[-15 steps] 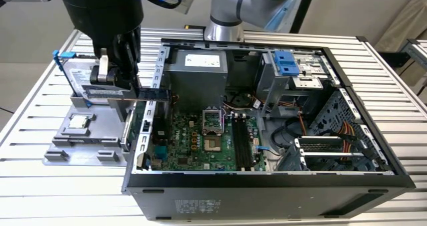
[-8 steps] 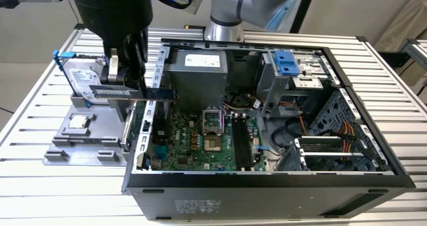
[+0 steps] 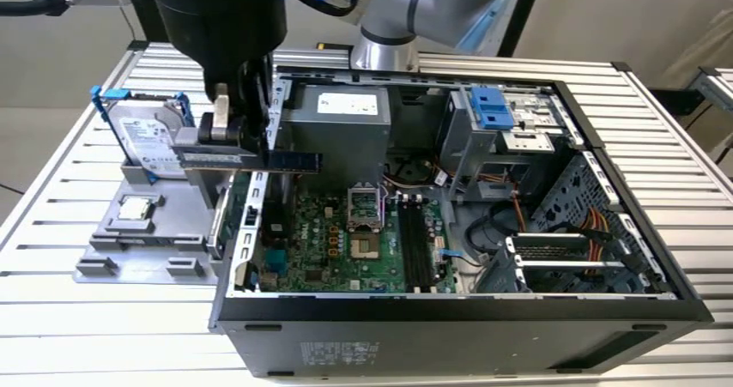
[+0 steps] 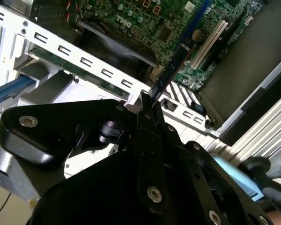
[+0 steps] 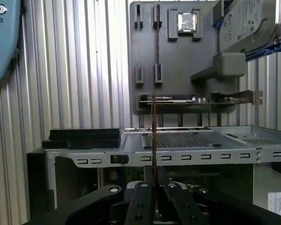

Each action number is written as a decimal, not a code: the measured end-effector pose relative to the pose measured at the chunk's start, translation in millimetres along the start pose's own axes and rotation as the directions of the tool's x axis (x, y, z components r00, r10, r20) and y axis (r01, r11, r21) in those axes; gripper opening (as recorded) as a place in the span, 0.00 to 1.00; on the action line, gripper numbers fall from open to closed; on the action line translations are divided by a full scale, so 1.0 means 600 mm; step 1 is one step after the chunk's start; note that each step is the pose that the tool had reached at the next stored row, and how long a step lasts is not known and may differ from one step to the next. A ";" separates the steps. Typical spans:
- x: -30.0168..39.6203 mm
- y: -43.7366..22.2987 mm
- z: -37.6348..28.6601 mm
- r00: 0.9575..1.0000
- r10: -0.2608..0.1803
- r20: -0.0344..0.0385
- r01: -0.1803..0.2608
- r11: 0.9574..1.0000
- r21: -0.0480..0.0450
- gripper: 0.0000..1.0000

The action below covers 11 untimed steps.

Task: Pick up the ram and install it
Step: 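Pick up the ram and move it above insertion slot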

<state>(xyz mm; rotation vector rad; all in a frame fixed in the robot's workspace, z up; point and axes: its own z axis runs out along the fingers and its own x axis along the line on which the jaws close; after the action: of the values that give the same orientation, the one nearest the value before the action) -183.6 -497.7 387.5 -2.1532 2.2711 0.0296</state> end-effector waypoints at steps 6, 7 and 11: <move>-0.001 -0.019 0.000 1.000 0.000 0.000 0.000 1.000 0.000 0.00; -0.002 -0.022 0.000 1.000 0.000 0.000 0.000 1.000 0.000 0.00; -0.003 -0.035 0.000 1.000 0.000 0.000 0.000 1.000 0.000 0.00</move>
<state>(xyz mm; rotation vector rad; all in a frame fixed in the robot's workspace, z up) -162.8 -497.2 387.5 -2.1532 2.2712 0.0296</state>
